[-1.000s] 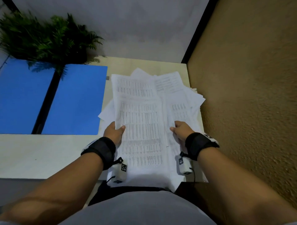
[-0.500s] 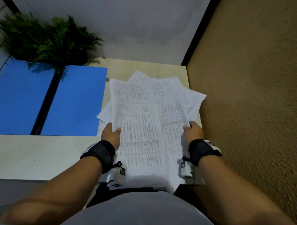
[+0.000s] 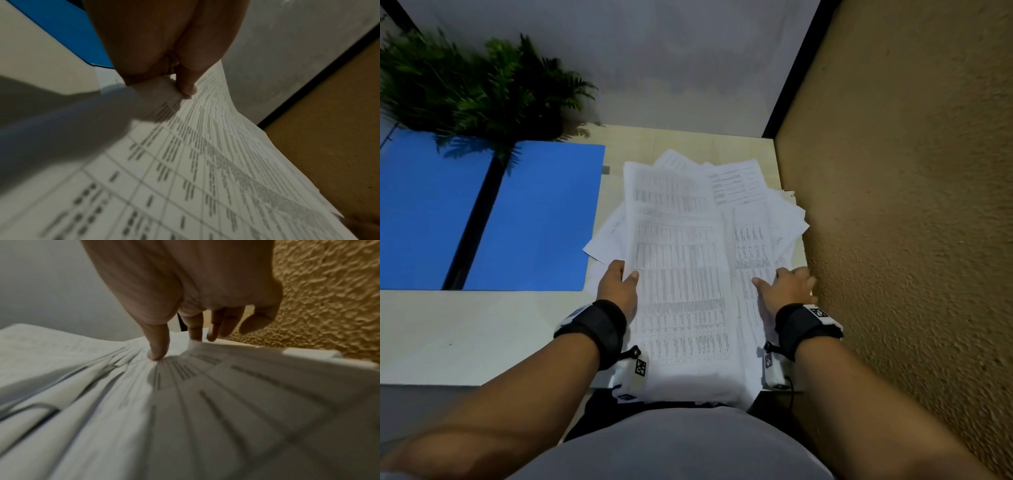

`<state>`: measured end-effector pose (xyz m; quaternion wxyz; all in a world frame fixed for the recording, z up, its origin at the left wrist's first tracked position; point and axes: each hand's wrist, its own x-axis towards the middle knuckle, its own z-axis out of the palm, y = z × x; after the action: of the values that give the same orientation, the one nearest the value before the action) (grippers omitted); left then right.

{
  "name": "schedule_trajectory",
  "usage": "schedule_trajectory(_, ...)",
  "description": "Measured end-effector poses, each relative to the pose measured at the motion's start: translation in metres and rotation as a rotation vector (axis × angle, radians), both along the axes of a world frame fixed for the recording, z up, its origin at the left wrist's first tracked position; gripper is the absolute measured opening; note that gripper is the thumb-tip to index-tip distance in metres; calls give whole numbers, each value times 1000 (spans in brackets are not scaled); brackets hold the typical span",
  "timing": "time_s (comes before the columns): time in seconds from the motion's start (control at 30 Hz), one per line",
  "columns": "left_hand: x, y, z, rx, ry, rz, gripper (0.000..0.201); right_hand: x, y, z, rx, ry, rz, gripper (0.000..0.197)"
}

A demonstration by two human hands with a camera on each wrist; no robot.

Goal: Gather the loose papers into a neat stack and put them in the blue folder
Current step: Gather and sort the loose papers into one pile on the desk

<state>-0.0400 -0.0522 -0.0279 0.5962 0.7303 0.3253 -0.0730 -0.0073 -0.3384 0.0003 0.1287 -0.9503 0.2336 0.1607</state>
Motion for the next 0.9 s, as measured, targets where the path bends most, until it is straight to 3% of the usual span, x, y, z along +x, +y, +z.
schedule_trajectory(0.13, 6, -17, 1, -28, 19, -22, 14, -4, 9, -3, 317, -195, 33, 32)
schedule_trajectory(0.23, 12, -29, 5, -26, 23, -50, 9, -11, 11, -2, 213, -391, 26, 23)
schedule_trajectory(0.33, 15, -39, 8, -91, 30, -103, 9, -12, 10, -6, 226, -288, 2, 19)
schedule_trajectory(0.4, 16, -45, 11, -152, 4, -143, 13, -11, 10, -5, 426, -154, -88, 26)
schedule_trajectory(0.53, 16, -57, 18, -208, -32, -198, 24, -9, 17, 13, 981, -87, -444, 28)
schedule_trajectory(0.6, 17, -57, 16, -200, -74, -238, 36, -9, 15, 14, 1162, -14, -477, 64)
schedule_trajectory(0.63, 18, -56, 18, -200, -93, -268, 43, -11, 15, 9, 1199, -7, -429, 73)
schedule_trajectory(0.7, 20, -53, 19, -229, -125, -268, 54, -14, 13, 1, 1146, -75, -415, 53)
schedule_trajectory(0.77, 27, -44, 19, -185, -140, -87, 58, -12, 8, -10, 1021, -160, -466, 34)
schedule_trajectory(0.83, 35, -26, 16, 31, -55, 81, 59, -10, 2, -15, 981, -178, -489, 34)
schedule_trajectory(0.9, 39, -11, 11, 81, 54, 81, 61, -8, -2, -11, 997, -136, -477, 38)
